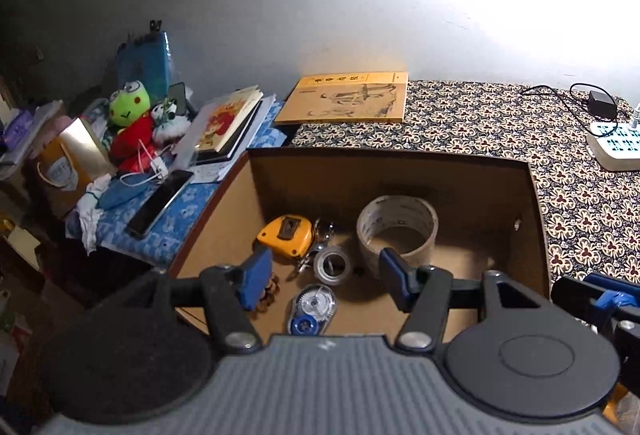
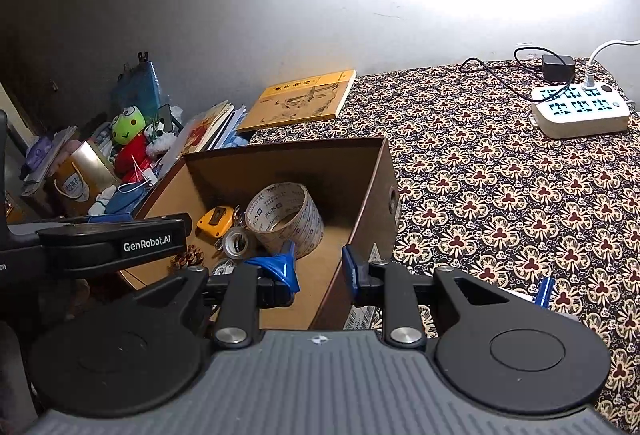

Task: Organize rigid objects
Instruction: 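Move the right gripper back to the clear plastic container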

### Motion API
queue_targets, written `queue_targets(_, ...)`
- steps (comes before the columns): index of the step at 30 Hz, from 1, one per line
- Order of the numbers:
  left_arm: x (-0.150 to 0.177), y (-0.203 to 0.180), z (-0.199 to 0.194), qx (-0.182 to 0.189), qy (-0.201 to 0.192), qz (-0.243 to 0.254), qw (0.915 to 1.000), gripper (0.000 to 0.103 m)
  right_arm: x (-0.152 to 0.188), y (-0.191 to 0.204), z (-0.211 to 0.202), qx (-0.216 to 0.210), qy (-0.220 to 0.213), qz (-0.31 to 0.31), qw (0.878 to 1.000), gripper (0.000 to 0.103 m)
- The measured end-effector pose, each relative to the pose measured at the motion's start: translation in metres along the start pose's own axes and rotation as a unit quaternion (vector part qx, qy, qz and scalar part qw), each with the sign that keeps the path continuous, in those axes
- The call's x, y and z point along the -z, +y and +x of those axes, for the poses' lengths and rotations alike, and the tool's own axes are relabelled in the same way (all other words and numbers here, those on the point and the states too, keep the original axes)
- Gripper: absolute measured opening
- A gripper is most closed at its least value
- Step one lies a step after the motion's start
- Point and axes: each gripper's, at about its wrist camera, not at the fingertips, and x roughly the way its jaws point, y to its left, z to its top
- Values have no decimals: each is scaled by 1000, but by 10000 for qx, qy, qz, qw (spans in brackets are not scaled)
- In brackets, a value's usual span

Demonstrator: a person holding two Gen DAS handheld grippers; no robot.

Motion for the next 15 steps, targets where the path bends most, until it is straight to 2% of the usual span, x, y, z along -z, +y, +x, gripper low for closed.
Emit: queue_targets(15,8,-49,-26,43,51,136,9999,61,8,-46,-28,20,36,310,9995,7)
